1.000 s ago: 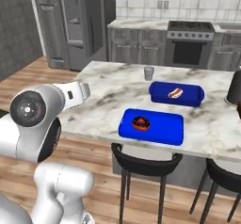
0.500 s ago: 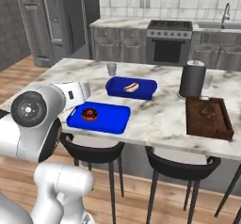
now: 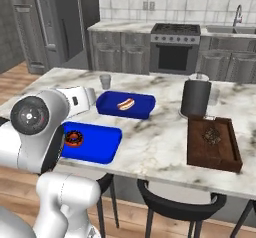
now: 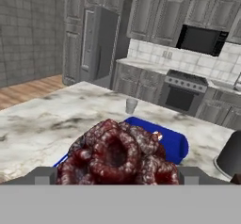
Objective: Take the cake and donut from the fridge and place them on the empty tray on the dining counter.
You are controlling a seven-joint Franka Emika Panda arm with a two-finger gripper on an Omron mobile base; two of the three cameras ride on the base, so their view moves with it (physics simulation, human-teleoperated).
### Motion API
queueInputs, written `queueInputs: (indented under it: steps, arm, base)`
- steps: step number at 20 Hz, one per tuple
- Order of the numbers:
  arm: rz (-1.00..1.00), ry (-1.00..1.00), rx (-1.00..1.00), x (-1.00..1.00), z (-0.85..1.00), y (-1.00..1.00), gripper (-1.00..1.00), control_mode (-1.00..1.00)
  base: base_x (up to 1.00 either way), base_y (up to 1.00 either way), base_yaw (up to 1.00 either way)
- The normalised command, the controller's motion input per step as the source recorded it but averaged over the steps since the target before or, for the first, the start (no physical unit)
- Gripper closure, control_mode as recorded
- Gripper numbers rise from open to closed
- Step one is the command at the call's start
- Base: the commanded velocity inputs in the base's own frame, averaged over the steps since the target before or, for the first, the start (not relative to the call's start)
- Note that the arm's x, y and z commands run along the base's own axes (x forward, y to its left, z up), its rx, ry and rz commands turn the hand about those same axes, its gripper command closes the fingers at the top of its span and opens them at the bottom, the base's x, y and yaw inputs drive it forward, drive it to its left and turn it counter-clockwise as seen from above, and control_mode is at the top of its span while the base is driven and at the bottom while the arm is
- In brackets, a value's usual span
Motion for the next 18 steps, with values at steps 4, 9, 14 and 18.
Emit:
queueInputs:
  steps: [4,9,14,18]
  arm:
    - [0.00,0.00,0.00,0.00,0.00,0.00,1.00,1.00]
    - [0.00,0.00,0.00,0.00,0.00,0.00,1.00,1.00]
    - [0.00,0.00,0.00,0.00,0.00,0.00,1.00,1.00]
    - [0.00,0.00,0.00,0.00,0.00,0.00,1.00,1.00]
  base:
    - [1.00,0.03,0.00]
    - [0.90,0.00,0.00]
    - [0.66,0.00,0.06]
    - [0.53,0.00,0.04]
